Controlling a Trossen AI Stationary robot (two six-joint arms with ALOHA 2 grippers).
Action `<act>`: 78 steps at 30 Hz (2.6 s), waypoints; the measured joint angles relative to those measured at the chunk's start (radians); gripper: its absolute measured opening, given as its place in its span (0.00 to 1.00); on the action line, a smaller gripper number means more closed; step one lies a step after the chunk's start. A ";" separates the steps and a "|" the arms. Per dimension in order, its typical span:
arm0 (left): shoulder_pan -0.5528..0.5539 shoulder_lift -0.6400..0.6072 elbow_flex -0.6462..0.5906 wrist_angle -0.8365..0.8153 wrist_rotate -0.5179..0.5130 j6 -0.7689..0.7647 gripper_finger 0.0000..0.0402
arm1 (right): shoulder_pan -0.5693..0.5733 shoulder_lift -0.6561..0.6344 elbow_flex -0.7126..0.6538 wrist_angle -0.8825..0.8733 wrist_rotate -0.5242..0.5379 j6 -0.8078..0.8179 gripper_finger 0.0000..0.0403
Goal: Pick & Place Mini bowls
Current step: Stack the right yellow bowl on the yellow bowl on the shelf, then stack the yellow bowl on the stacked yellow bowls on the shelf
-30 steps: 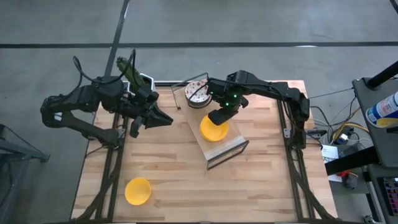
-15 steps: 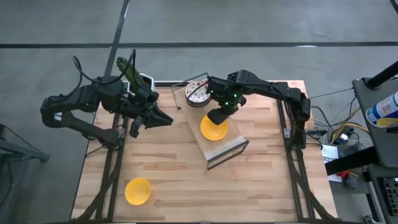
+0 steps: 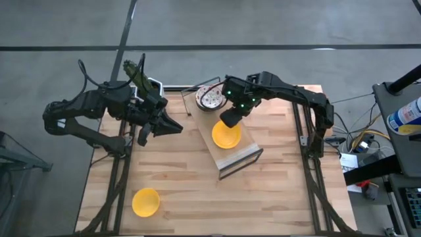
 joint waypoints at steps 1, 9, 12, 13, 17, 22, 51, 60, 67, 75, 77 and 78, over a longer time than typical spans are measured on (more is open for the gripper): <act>0.000 0.000 0.000 0.000 0.000 0.000 0.13 | 0.000 0.001 0.000 0.004 0.001 -0.004 0.08; 0.000 0.000 -0.001 0.000 0.000 0.000 0.13 | 0.000 0.007 -0.044 0.047 -0.008 -0.003 0.02; 0.000 0.000 -0.001 -0.003 0.000 0.000 0.13 | 0.000 0.008 -0.066 0.047 -0.010 -0.003 0.02; 0.000 0.000 -0.001 -0.003 0.000 0.000 0.13 | 0.000 0.008 -0.072 0.046 -0.010 -0.003 0.02; 0.000 0.000 -0.001 -0.003 0.000 0.000 0.13 | 0.000 0.008 -0.082 0.050 -0.003 -0.003 0.02; 0.000 0.000 -0.001 -0.032 0.000 -0.002 0.13 | 0.000 -0.002 -0.053 0.076 -0.003 0.006 0.02; -0.222 -0.004 -0.592 -0.421 0.120 -0.322 0.13 | 0.118 -0.004 0.129 0.144 0.000 0.001 0.02; -0.339 -0.012 -0.774 -0.394 0.153 -0.415 0.18 | 0.125 -0.003 0.132 0.148 -0.001 0.005 0.02; -0.422 -0.016 -0.781 -0.311 0.128 -0.438 0.30 | 0.130 -0.003 0.132 0.152 -0.001 0.012 0.02; -0.487 -0.015 -0.829 -0.278 0.101 -0.473 0.34 | 0.130 -0.003 0.132 0.160 -0.001 0.012 0.02; -0.503 -0.015 -0.836 -0.263 0.100 -0.484 0.34 | 0.130 -0.003 0.132 0.166 -0.001 0.012 0.02; -0.512 -0.015 -0.838 -0.251 0.100 -0.484 0.34 | 0.130 -0.003 0.132 0.167 -0.001 0.012 0.02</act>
